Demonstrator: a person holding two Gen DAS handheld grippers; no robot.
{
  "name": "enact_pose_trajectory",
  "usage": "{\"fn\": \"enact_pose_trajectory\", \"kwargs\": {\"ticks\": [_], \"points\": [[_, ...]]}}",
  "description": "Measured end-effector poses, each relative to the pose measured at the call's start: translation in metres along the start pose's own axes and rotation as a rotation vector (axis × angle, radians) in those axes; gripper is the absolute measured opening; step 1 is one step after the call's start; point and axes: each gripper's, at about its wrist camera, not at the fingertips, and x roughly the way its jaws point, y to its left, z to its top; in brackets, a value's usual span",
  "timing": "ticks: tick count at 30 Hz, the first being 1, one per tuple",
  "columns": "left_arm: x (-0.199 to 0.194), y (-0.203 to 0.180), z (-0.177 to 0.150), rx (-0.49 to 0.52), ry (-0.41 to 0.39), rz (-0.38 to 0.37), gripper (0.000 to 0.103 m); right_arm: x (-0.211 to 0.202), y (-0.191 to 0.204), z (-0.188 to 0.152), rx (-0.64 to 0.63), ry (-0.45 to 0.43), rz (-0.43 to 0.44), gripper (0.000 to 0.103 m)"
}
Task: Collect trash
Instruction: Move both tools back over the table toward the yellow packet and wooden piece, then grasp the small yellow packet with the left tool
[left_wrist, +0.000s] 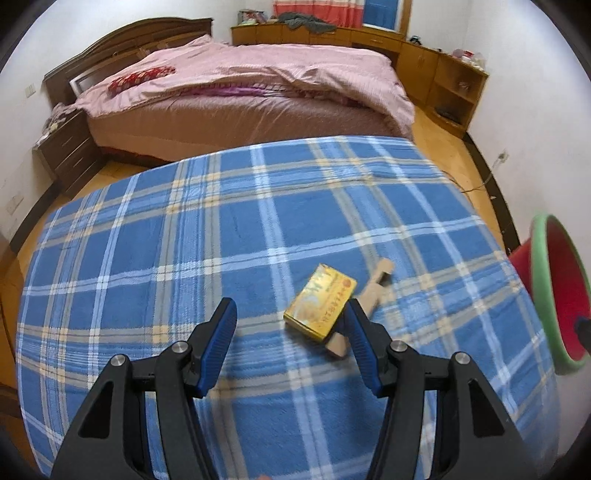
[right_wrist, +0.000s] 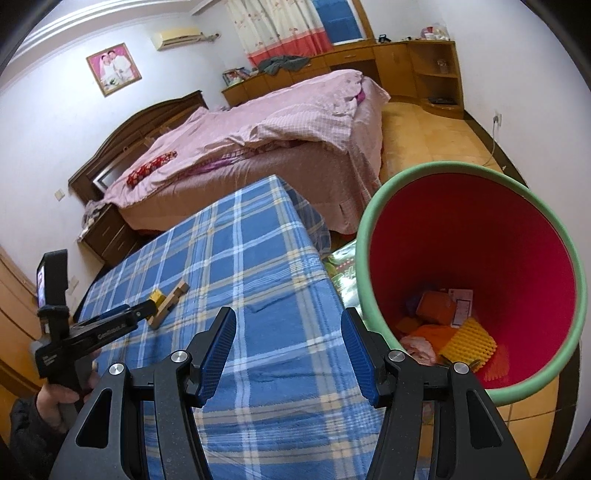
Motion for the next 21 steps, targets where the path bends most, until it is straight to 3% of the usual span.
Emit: {"fn": "enact_pose_trajectory", "kwargs": {"ticks": [5, 9, 10, 13, 21], "points": [[0.013, 0.007, 0.004, -0.040, 0.020, -0.012, 0.057, 0.005, 0.003, 0.000, -0.012, 0.013, -0.005, 0.061], [0.013, 0.008, 0.007, -0.040, 0.015, -0.005, 0.028, 0.010, 0.004, 0.002, -0.013, 0.027, -0.005, 0.061], [0.012, 0.009, 0.007, -0.040, 0.016, -0.003, 0.027, 0.012, 0.006, 0.003, -0.016, 0.032, -0.003, 0.061], [0.007, 0.016, 0.004, -0.069, 0.011, -0.035, 0.027, 0.017, 0.013, 0.005, -0.034, 0.040, 0.002, 0.061], [-0.027, 0.053, -0.013, -0.181, -0.054, -0.016, 0.027, 0.041, 0.051, 0.008, -0.085, 0.095, 0.049, 0.061]]}}
